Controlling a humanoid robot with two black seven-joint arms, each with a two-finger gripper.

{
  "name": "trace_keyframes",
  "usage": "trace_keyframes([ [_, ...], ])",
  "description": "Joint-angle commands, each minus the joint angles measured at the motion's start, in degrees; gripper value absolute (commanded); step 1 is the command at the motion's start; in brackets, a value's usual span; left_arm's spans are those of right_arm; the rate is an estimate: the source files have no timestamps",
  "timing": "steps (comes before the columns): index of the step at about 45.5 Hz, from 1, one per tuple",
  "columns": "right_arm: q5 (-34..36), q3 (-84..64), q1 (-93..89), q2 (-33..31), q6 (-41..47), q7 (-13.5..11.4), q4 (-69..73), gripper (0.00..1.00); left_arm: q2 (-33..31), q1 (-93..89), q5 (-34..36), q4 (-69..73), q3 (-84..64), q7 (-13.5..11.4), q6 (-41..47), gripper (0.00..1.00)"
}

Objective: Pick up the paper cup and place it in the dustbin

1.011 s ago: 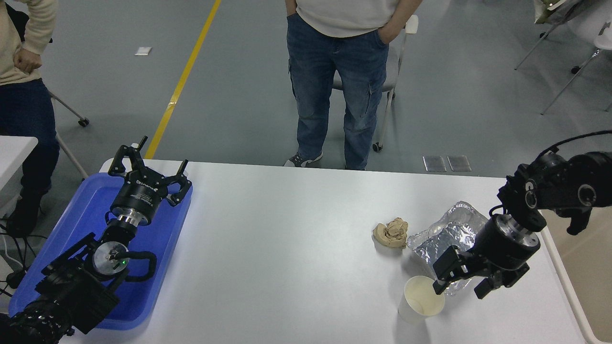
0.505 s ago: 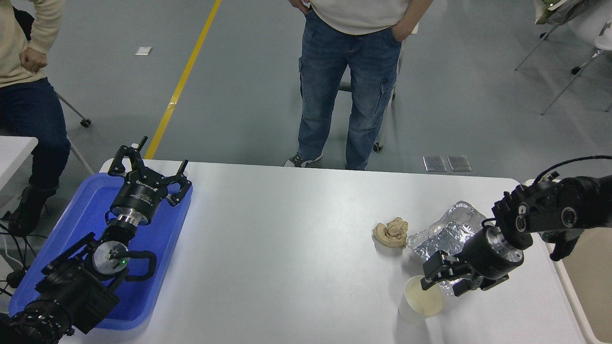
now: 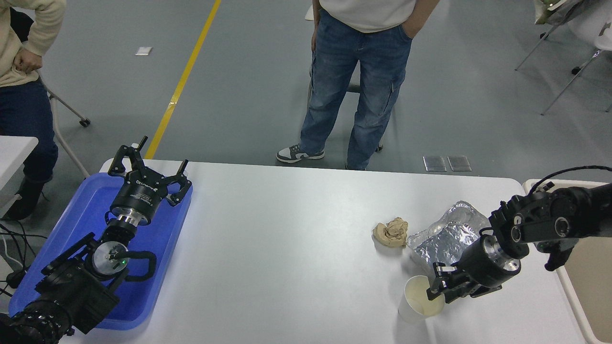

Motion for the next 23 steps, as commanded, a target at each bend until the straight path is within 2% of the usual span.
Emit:
trace_keyframes([
  [1,0.56,0.23,0.13,-0.37,5.06,-0.03,0.06,0.0,0.0,-0.04,0.03,0.0,-0.01,0.0,0.03,1.0],
  [14,4.16,-0.82,2.41,-0.8,6.91,-0.03,0.15,0.0,0.0,-0.04,0.03,0.0,-0.01,0.0,0.03,1.0],
  [23,4.07,-1.35,8.29,-4.4,14.46,-0.03,0.32,0.0,0.0,0.05,0.03,0.0,-0.01,0.0,-0.05,1.0],
])
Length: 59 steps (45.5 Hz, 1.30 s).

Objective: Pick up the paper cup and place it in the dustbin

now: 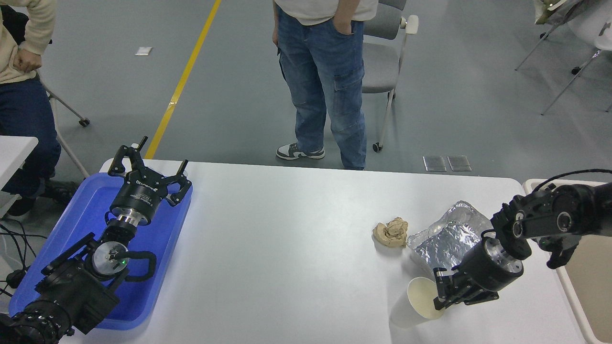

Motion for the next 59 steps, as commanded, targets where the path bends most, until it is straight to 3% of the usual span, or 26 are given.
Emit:
trace_keyframes([
  [1,0.62,-0.9,6.49,-3.32,7.8,0.0,0.16,0.0,0.0,0.01,-0.05,0.0,-0.01,0.0,0.03,1.0],
  [32,-0.26,-17.51,42.27,-4.47,9.74,0.09,1.12,0.0,0.0,0.01,-0.05,0.0,-0.01,0.0,0.03,1.0],
  [59,-1.93,-19.97,46.14,-4.38,9.74,0.09,1.12,0.0,0.0,0.01,0.03,0.0,-0.01,0.0,-0.05,1.0],
])
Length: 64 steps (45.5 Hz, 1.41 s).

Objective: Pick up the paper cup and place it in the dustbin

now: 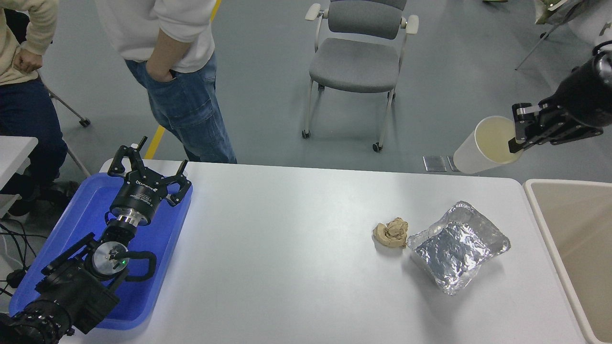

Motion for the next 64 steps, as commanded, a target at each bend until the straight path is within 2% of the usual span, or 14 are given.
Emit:
trace_keyframes([
  [1,-0.29,-1.9,1.08,-0.22,0.03,0.0,-0.05,0.0,0.0,0.0,-0.04,0.0,0.0,0.0,0.01,1.0],
  [15,-0.38,-5.32,1.08,-1.18,0.03,0.0,-0.23,0.0,0.0,0.0,0.05,0.0,0.09,0.0,0.01,1.0],
  [32,-6.35,-9.81,1.34,-14.45,0.03,-0.09,-2.69,0.0,0.0,0.0,0.05,0.0,0.09,0.0,0.01,1.0],
  [43,-11.36,-10.07,-0.85,-20.08,0.03,-0.09,-5.76,0.0,0.0,0.0,0.05,0.0,0.09,0.0,0.01,1.0],
  [53,-12.86,-8.41,-6.2,-23.33,0.03,-0.09,-11.91,0.0,0.0,0.0,-0.04,0.0,0.09,0.0,0.01,1.0],
  [64,-12.33,-0.76,-18.77,-23.51,0.03,-0.18,-18.68,0.0,0.0,0.0,0.05,0.0,0.09,0.0,0.01,1.0],
])
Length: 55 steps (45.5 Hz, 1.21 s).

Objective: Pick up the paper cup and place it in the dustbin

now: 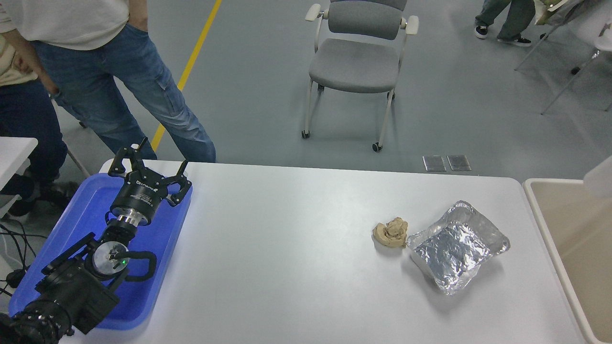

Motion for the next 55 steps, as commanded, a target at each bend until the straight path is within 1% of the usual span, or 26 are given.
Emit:
trace_keyframes([
  [1,-0.19,5.94,-10.79,-1.46,0.0,-0.06,-6.5,0.0,0.0,0.0,0.0,0.0,0.0,0.0,0.0,1.0],
  [9,2.0,9.46,-20.1,-1.37,0.0,-0.06,-10.98,0.0,0.0,0.0,-0.08,0.0,0.0,0.0,0.0,1.0],
  [22,12.81,13.06,-37.32,-1.37,-0.09,-0.06,-20.13,0.0,0.0,0.0,-0.08,0.0,-0.09,0.0,0.0,1.0],
  [29,15.02,17.28,-45.5,-1.64,-10.01,-0.15,-23.11,0.0,0.0,0.0,0.0,0.0,-0.09,0.0,0.0,1.0],
  [32,15.1,20.18,-49.46,-1.55,-12.21,-0.41,-25.57,0.0,0.0,0.0,0.0,0.0,-0.09,0.0,0.0,1.0],
  [34,15.11,22.72,-52.44,-1.55,-13.1,-1.11,-27.59,0.0,0.0,0.0,0.0,0.0,0.0,0.0,0.0,1.0],
  [45,15.11,43.72,-70.37,-0.41,-17.93,-8.49,-40.86,0.0,0.0,0.0,0.0,0.0,-0.09,0.0,0.0,1.0],
  [47,15.11,47.94,-73.97,0.9,-19.42,-10.34,-42.97,0.0,0.0,0.0,-0.08,0.0,0.0,0.0,0.0,1.0],
  [54,15.1,59.2,-81.54,5.56,-23.73,-18.51,-49.92,0.0,0.0,0.0,-0.08,0.0,0.0,0.0,0.0,1.0],
  [55,15.11,60.08,-81.9,6.0,-24.08,-19.22,-50.19,0.0,0.0,0.0,0.0,0.0,-0.09,0.0,0.0,1.0],
])
